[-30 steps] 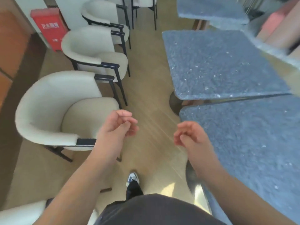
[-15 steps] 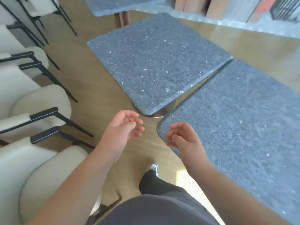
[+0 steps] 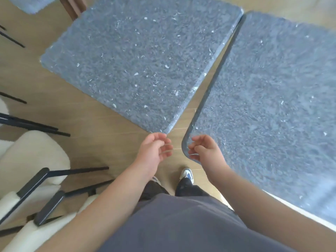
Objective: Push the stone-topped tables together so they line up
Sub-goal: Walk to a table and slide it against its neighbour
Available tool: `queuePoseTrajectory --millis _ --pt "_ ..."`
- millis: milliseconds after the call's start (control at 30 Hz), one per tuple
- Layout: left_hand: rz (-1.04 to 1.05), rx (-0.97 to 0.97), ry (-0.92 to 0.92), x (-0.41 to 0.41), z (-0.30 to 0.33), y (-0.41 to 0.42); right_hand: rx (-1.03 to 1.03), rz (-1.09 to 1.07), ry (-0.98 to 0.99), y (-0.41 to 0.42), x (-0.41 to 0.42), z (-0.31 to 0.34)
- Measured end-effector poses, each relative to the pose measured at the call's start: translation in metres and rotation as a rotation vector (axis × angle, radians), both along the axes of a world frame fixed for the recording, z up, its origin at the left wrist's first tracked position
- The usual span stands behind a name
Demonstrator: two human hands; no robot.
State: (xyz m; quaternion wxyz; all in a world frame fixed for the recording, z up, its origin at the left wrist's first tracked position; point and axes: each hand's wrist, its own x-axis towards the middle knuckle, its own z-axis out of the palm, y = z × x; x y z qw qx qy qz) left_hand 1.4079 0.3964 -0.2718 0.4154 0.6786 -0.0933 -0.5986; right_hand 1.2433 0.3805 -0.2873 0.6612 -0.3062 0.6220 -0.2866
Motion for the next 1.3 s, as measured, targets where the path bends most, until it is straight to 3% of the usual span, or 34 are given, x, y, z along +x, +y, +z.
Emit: queuePoseTrajectory --millis 300,500,667,1033,1200,1300 --pt "-0.339 0.329 0.196 0.007 -0.069 -0.061 0.383 -0.612 -0.081 0.016 -0.003 -0.064" --pt "-0.573 0.493 0.194 -0.003 -0.108 -0.068 0.541 -0.945 -0.222 0.039 0.017 -0.110" --pt "-0.526 0.552 0.245 -0.021 -0.136 -0.062 0.597 -1.081 -0.385 0.040 0.021 -0.126" --pt "-0.135 0.444 0.445 -0.075 -0.159 -0.039 0.528 -1.374 -0.830 0.028 -0.019 -0.151" --pt "-0.052 0.371 0.483 -0.094 -0.172 -0.024 0.487 -1.365 -0.895 0.028 -0.033 -0.154" --pt "-0.016 0.332 0.496 -0.097 -0.180 -0.025 0.471 -1.394 -0.823 0.025 -0.032 -0.153"
